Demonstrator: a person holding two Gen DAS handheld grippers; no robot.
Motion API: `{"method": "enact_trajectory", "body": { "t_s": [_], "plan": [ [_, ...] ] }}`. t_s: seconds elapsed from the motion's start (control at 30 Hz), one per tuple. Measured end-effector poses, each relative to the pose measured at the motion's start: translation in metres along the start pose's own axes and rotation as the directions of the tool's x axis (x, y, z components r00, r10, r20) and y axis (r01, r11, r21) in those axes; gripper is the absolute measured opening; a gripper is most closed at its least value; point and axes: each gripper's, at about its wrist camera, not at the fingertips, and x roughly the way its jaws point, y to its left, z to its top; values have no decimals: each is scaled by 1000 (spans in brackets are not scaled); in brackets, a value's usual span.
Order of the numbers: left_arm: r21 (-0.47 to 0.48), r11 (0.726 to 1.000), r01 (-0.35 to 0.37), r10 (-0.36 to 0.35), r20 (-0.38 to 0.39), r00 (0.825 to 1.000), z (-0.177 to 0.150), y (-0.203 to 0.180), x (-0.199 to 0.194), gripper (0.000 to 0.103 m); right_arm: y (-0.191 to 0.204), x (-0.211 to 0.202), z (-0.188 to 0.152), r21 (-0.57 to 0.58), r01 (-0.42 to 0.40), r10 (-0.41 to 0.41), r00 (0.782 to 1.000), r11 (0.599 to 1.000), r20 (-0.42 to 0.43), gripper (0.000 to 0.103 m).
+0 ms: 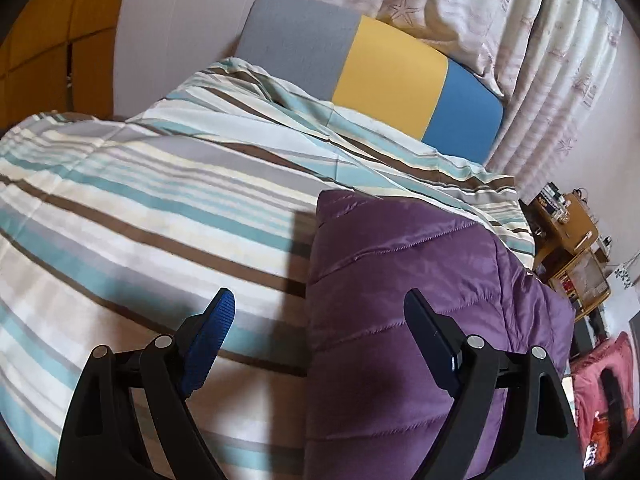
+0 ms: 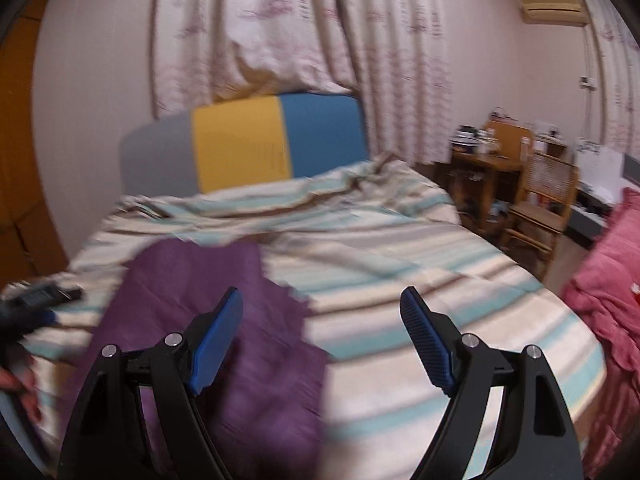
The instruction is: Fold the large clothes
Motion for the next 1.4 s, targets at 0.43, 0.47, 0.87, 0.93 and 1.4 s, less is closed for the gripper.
{"method": "enact_trajectory", "body": {
  "t_s": [0.43,0.47,0.87,0.93,1.4],
  "plan": [
    [-59,992,-107,107,-2,994,2,7,17,86,100,93,47,12,-184,184,973,983,-140,80],
    [-58,994,-95,95,-5,995,1,5,19,86,102,102,43,-4,-175,172,973,985,-154,80],
    [274,958,-82,75,35,997,-33,-62,33,86,30,122,-22,62,-82,94,973,995,-209,76],
    [313,945,-100,90,47,995,-37,-69,37,86,22,124,-30,78,-74,90,972,994,-218,76],
    [241,968,-69,92,-86,992,-41,-59,94,90,21,179,-50,78,-27,52,936,997,-347,79]
  ]
}}
